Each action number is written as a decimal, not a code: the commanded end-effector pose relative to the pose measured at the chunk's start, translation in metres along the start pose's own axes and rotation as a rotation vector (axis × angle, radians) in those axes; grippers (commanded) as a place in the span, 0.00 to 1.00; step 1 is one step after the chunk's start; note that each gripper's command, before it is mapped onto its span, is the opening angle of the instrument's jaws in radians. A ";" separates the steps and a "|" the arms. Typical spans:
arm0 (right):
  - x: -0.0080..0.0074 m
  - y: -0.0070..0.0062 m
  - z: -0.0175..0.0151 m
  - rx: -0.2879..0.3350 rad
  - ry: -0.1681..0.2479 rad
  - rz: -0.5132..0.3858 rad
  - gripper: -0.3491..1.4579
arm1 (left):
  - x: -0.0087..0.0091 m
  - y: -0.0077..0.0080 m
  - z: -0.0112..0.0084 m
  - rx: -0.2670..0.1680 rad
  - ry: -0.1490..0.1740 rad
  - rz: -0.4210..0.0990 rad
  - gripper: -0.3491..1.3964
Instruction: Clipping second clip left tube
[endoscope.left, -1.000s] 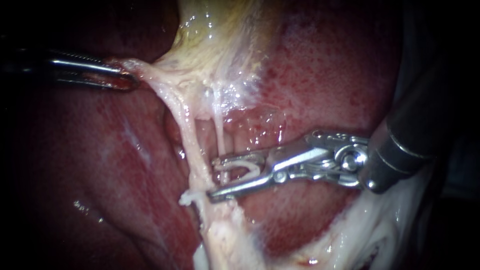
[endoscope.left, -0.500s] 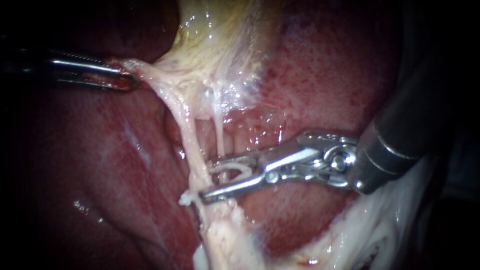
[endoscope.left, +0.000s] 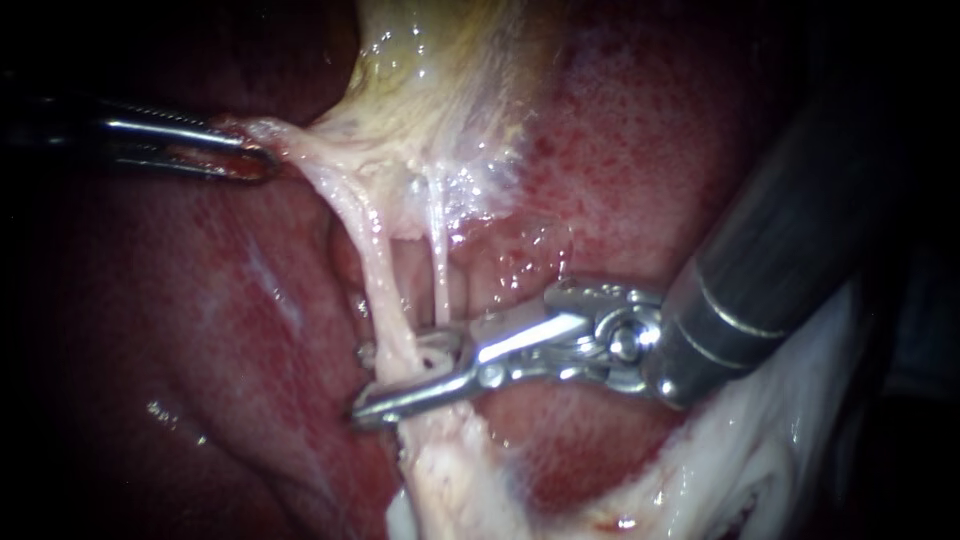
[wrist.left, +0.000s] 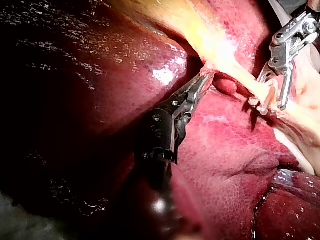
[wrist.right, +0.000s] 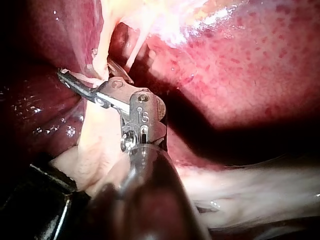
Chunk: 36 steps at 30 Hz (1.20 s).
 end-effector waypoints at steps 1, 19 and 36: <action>0.0002 -0.0004 0.0001 0.004 0.002 -0.002 0.47 | 0.0000 0.0000 0.0000 0.000 0.000 0.000 0.00; 0.0031 -0.0047 0.0000 0.054 0.006 0.010 0.38 | -0.0001 -0.0001 0.0000 0.000 0.000 0.000 0.00; 0.0027 -0.0050 -0.0008 0.058 0.002 0.033 0.01 | 0.0000 -0.0001 0.0000 0.000 0.000 0.000 0.00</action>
